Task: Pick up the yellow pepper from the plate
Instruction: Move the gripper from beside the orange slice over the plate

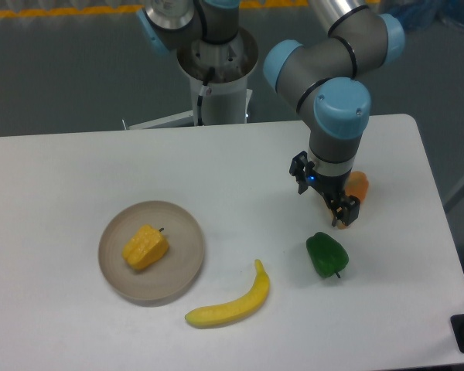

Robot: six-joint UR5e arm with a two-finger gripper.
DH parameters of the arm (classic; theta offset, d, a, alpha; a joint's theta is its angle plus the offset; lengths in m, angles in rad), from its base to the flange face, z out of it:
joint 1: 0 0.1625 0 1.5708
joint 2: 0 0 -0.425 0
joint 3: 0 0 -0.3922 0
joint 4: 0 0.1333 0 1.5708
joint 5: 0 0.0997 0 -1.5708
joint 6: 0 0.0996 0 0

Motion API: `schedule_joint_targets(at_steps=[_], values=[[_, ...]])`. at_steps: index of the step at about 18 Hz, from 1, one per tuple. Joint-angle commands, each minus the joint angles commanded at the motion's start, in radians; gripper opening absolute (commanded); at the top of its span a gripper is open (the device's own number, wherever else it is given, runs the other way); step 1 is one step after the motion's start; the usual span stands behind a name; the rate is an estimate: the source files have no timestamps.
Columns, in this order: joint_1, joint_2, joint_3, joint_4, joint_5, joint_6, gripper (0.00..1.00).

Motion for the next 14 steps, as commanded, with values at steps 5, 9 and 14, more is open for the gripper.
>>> schedule_joint_targets(at_steps=[5, 9, 14], values=[[-0.006, 0.002, 0.0, -0.002, 0.0, -0.002, 1.0], [-0.038, 0.023, -0.034, -0.003, -0.012, -0.023, 1.0], [-0.167, 0.057, -0.067, -0.005, -0.018, -0.181, 1.0]])
